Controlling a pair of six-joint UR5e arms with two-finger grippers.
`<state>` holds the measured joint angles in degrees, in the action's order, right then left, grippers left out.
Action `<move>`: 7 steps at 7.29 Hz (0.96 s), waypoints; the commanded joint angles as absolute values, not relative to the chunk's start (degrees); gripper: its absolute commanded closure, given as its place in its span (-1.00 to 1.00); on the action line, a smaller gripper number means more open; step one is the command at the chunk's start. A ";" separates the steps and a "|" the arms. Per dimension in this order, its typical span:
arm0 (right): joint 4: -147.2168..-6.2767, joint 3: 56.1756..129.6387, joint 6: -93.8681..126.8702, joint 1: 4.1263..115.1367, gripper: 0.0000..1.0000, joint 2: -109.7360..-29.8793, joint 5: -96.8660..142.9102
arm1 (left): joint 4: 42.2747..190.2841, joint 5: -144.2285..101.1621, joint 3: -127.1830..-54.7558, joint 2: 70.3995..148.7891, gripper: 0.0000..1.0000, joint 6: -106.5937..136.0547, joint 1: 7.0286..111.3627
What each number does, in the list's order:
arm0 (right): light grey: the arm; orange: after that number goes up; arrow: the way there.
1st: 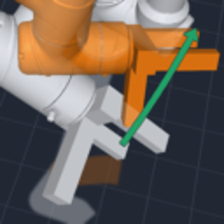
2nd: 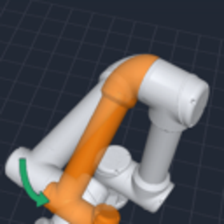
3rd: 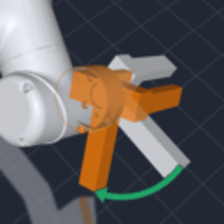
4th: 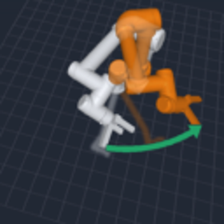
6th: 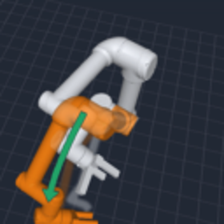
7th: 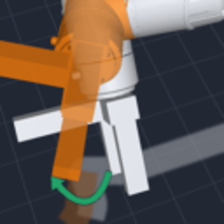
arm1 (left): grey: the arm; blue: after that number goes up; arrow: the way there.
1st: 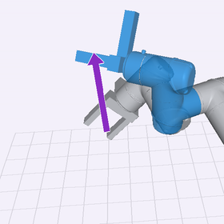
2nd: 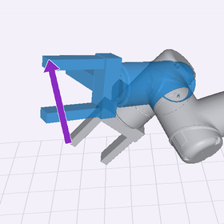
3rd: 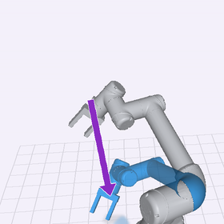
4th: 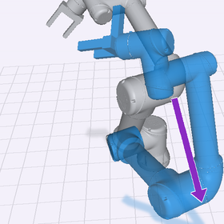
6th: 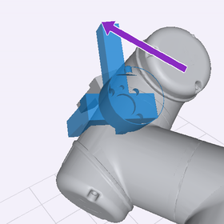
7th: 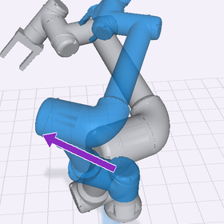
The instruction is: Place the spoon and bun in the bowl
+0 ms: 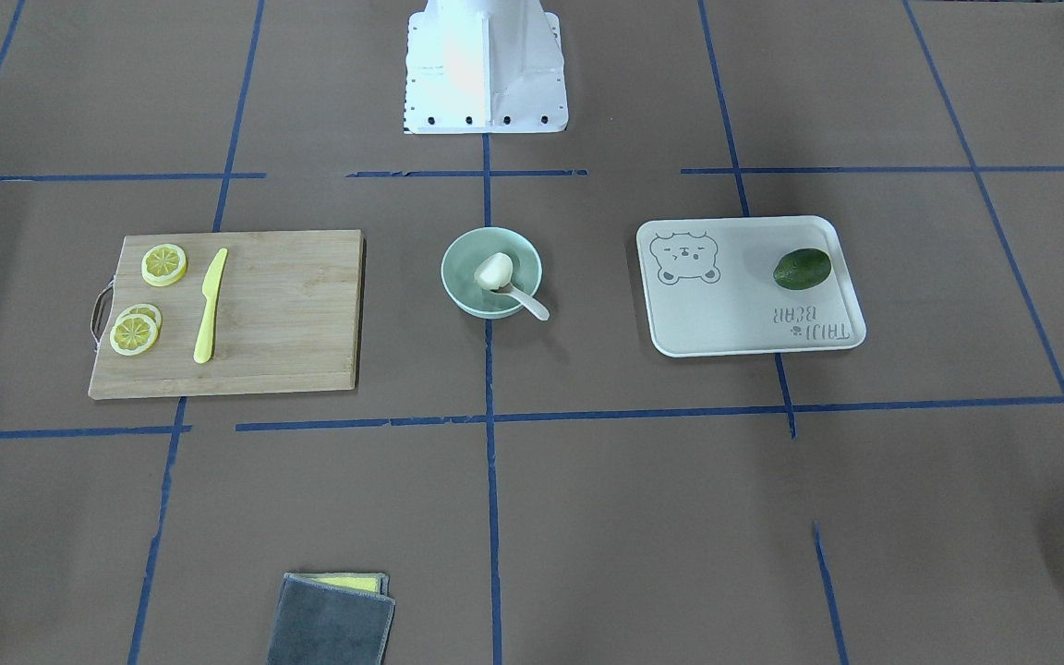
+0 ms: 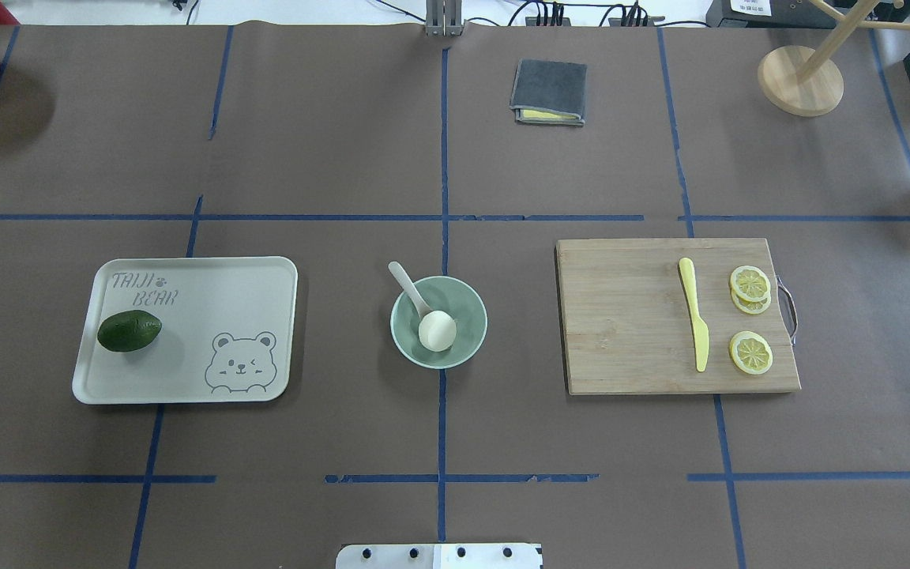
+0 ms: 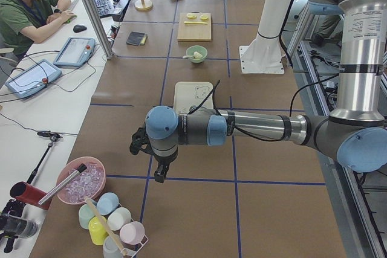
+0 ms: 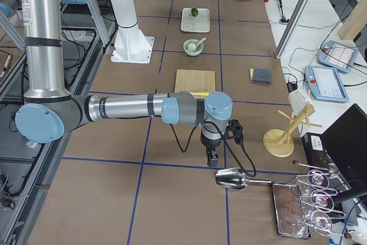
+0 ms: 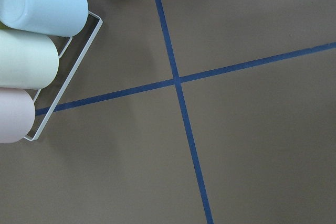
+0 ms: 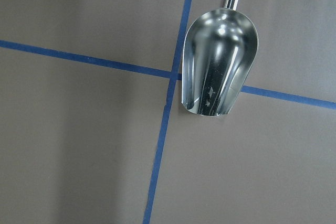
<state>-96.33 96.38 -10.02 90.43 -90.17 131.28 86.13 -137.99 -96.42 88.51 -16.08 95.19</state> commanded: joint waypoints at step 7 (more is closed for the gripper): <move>-96.24 96.06 -10.02 90.44 -1.00 -90.44 132.19 | 87.01 -137.99 -96.33 88.59 -1.00 -16.00 95.19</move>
<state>-96.24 96.08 -10.02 90.43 -90.38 132.08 86.96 -137.99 -96.35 88.59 -16.01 95.19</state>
